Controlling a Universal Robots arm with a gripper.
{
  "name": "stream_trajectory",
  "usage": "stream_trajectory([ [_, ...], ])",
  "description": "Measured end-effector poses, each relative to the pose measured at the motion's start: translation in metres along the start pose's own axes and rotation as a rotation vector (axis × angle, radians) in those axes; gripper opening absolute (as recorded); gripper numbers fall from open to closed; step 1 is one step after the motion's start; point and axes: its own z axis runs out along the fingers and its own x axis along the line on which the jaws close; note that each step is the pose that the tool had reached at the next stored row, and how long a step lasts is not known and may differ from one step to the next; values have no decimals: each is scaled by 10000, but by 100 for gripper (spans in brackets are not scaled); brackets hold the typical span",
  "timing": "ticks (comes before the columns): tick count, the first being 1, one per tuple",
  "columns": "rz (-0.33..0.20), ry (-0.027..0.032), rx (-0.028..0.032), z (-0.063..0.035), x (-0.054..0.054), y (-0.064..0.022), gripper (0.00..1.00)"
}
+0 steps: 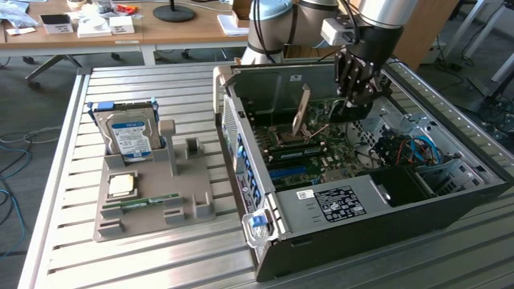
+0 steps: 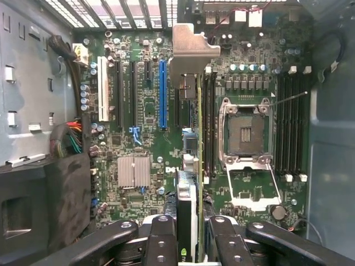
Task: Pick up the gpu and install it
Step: 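Insert the gpu into the slot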
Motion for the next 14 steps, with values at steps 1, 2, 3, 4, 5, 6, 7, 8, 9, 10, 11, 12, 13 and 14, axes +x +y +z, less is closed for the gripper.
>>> stream_trajectory([
  [1, 0, 0, 12, 16, 0, 3, 27],
  [2, -2, -4, 27, 30, 0, 5, 27],
  [3, -2, -11, 42, 40, 0, 9, 27],
  [4, -2, -17, 48, 45, 0, 13, 27],
  [5, -1, -16, 50, 46, 0, 16, 27],
  [6, -2, -19, 53, 49, 0, 19, 27],
  [7, -2, -27, 59, 53, 0, 23, 27],
  [8, -2, -36, 67, 60, 1, 27, 27],
  [9, -2, -41, 77, 68, 1, 31, 27],
  [10, -2, -46, 90, 75, 1, 36, 27],
  [11, -2, -52, 107, 83, 3, 42, 27],
  [12, -2, -56, 120, 89, 5, 48, 27],
  [13, -2, -57, 131, 93, 7, 56, 27],
  [14, -2, -57, 133, 94, 12, 62, 27],
])
